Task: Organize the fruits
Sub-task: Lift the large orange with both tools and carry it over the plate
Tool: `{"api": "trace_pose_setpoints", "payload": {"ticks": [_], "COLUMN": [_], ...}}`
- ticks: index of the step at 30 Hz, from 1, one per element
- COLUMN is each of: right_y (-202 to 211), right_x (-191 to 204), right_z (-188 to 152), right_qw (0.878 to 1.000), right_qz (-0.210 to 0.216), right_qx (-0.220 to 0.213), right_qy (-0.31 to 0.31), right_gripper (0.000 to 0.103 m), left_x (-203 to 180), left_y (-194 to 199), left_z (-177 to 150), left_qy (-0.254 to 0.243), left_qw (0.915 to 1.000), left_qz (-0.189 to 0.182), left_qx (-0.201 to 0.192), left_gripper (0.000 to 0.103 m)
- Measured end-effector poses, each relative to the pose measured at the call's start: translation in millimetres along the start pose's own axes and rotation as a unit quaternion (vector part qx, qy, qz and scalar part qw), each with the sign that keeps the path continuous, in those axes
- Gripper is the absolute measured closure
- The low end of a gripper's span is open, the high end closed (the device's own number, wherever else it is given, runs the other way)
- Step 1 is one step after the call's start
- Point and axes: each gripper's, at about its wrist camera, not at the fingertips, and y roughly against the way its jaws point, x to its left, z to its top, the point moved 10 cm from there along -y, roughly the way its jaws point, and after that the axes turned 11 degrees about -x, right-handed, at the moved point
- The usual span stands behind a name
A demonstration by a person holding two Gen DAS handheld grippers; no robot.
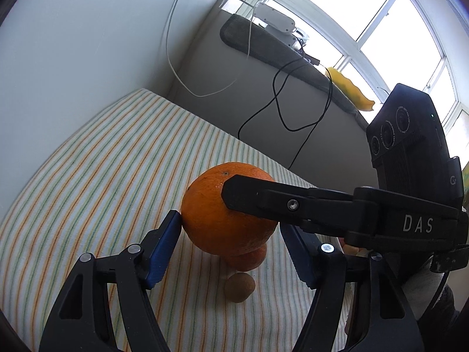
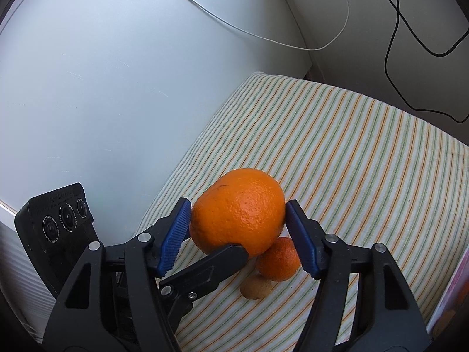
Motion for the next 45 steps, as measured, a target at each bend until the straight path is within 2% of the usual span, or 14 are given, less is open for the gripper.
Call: {"api": "trace_pose_setpoints", "payload": {"ticks": [12, 23, 45], "right_y": [43.4, 107.4, 213.5], "right_x": [0.3, -18.5, -107.8], "right_z": [3.0, -0.2, -8.9], "right_qw": [1.0, 0.998, 0.99], "right_qz": [0.001, -0.01, -0.052], "right_qx": [-0.027, -0.059, -0.12], "right_qy": [0.005, 0.0, -0.055], "right_gripper": [0.034, 0.034, 0.034], "left_x": [-31.2, -82.7, -206.2], "left_y": [14.7, 17.7, -26.6], "left_z": [3.6, -5.4, -44.7], "left_qy": [-0.026, -0.05, -0.102], "left_qw": [0.9995, 0.9979, 0.989], "left_qz": [-0.013, -0.039, -0.105], "left_qx": [-0.012, -0.012, 0.023], "left_gripper": [0.034, 0.034, 0.034]}}
